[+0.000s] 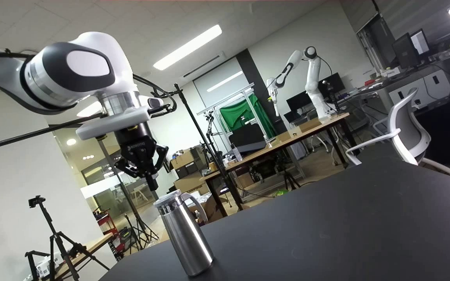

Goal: Open the lid on top of the thermos flask

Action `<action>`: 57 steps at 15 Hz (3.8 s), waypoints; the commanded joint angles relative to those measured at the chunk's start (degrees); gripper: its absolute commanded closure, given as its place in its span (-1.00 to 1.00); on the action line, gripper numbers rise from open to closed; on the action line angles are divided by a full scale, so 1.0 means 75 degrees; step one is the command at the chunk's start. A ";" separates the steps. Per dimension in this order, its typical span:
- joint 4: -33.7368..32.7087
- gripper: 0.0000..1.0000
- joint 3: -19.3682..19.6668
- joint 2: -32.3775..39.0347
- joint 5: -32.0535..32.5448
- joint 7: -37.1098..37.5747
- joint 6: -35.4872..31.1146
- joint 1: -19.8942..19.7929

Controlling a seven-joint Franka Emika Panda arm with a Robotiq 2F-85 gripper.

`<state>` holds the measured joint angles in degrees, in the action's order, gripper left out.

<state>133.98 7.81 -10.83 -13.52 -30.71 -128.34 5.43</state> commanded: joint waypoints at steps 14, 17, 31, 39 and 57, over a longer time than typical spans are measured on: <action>-0.1873 1.00 -0.0797 0.1874 0.0091 0.0405 -0.0317 -0.0355; -0.2071 1.00 -0.1136 0.2100 0.0109 0.0362 -0.0515 -0.0319; -0.2096 1.00 -0.1735 0.2459 0.1122 0.0341 -0.1369 -0.0260; -0.2017 1.00 -0.1761 0.2668 0.1397 0.0378 -0.1508 -0.0259; -0.1879 1.00 -0.1896 0.2725 0.3461 0.0999 -0.1330 0.0109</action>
<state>119.54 -5.89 8.07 13.66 -24.29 -139.37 6.60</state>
